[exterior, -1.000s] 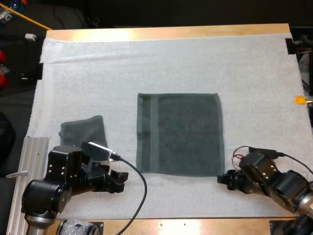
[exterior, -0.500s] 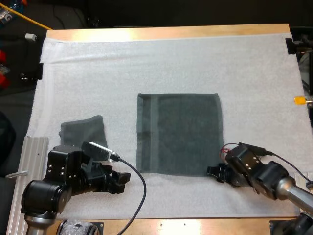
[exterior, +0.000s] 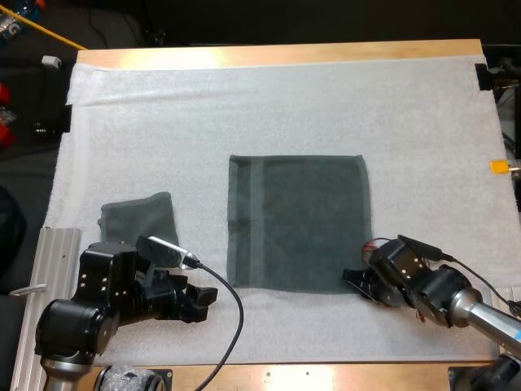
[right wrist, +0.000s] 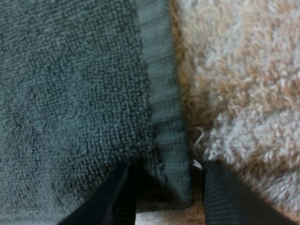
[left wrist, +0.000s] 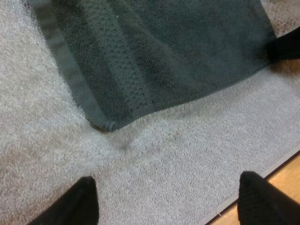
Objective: Pick towel from pile, fold and stack
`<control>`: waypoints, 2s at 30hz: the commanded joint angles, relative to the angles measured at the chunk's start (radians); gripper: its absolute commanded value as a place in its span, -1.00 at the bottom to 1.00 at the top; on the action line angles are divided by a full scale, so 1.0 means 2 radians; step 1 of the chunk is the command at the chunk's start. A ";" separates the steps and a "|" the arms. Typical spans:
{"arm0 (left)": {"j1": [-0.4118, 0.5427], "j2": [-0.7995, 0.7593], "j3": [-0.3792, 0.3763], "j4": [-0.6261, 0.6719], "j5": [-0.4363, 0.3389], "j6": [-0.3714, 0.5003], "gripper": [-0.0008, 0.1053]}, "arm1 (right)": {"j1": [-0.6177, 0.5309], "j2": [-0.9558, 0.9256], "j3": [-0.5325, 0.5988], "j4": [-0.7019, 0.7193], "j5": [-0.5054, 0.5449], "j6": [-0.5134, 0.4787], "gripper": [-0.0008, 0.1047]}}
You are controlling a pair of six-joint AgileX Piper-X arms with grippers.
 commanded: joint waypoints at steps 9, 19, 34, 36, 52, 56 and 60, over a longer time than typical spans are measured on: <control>-0.003 -0.001 -0.001 0.000 0.004 -0.005 0.17 | 0.000 0.029 0.002 0.000 -0.024 0.005 -0.35; -0.003 -0.001 -0.001 -0.001 0.004 -0.005 0.17 | 0.001 0.015 0.002 -0.006 -0.035 0.001 -0.99; -0.016 0.073 0.040 -0.090 0.059 -0.027 0.17 | 0.001 -0.093 0.002 0.091 -0.018 -0.026 -0.99; -0.027 0.097 0.043 -0.102 0.059 -0.031 0.17 | 0.001 -0.095 0.002 0.092 -0.017 -0.027 -0.99; -0.086 0.304 0.043 -0.222 -0.034 -0.124 0.17 | 0.001 -0.095 0.002 0.092 -0.015 -0.027 -0.99; -0.086 0.343 0.043 -0.243 -0.004 -0.124 0.17 | 0.001 -0.095 0.002 0.092 -0.015 -0.027 -0.99; -0.086 0.375 0.043 -0.246 0.005 -0.124 0.17 | 0.001 -0.095 0.002 0.092 -0.015 -0.027 -0.99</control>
